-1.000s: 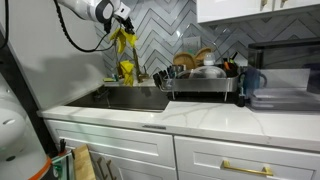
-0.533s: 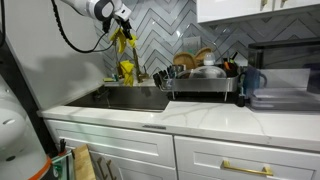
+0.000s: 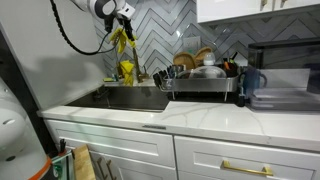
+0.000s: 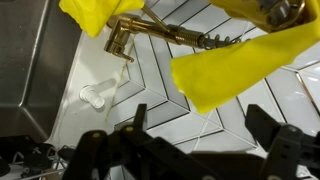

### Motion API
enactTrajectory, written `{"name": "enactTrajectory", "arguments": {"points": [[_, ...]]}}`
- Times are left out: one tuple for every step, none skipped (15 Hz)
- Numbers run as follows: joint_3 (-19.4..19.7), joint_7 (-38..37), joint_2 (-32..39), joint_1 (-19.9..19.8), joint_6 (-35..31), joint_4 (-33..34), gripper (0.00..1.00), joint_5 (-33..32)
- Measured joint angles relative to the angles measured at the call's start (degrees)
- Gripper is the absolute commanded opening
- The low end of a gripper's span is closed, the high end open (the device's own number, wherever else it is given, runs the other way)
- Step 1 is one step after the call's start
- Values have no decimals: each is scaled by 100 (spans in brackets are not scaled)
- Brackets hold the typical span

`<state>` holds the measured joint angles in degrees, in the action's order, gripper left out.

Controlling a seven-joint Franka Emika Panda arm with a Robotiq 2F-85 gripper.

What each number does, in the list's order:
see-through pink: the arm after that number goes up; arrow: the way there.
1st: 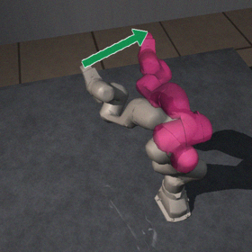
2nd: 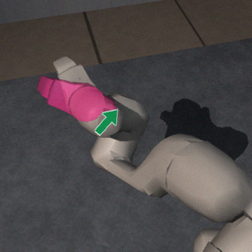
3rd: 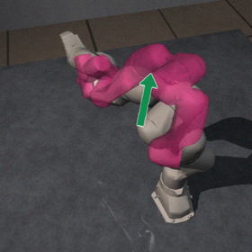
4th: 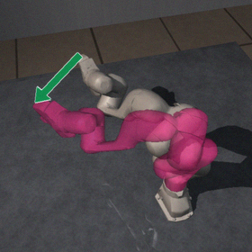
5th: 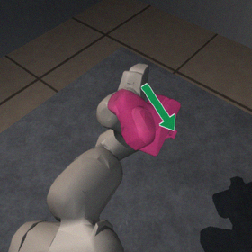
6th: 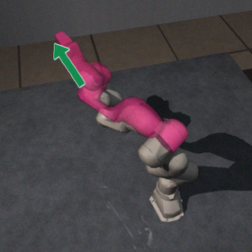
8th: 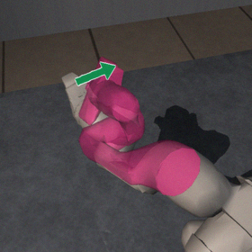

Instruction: Hang the yellow gloves over the faucet

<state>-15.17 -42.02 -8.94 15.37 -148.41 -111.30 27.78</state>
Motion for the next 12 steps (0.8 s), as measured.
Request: {"name": "enactTrajectory", "arguments": {"points": [[-3,0,4,-2,0,7,100,-4],[-3,1,13,-2,0,13,100,15],[-2,35,24,1,8,6,100,106],[4,170,40,6,11,-16,100,281],[33,462,58,30,11,-41,100,612],[80,893,77,62,54,-59,100,1046],[130,1329,86,76,184,-68,100,1461],[192,1775,86,76,399,-79,100,1852],[257,2109,83,67,658,-91,100,2116],[326,2379,80,43,970,-108,100,2293],[383,2551,79,3,1280,-127,100,2354],[429,2639,81,-52,1568,-148,100,2349]]}}
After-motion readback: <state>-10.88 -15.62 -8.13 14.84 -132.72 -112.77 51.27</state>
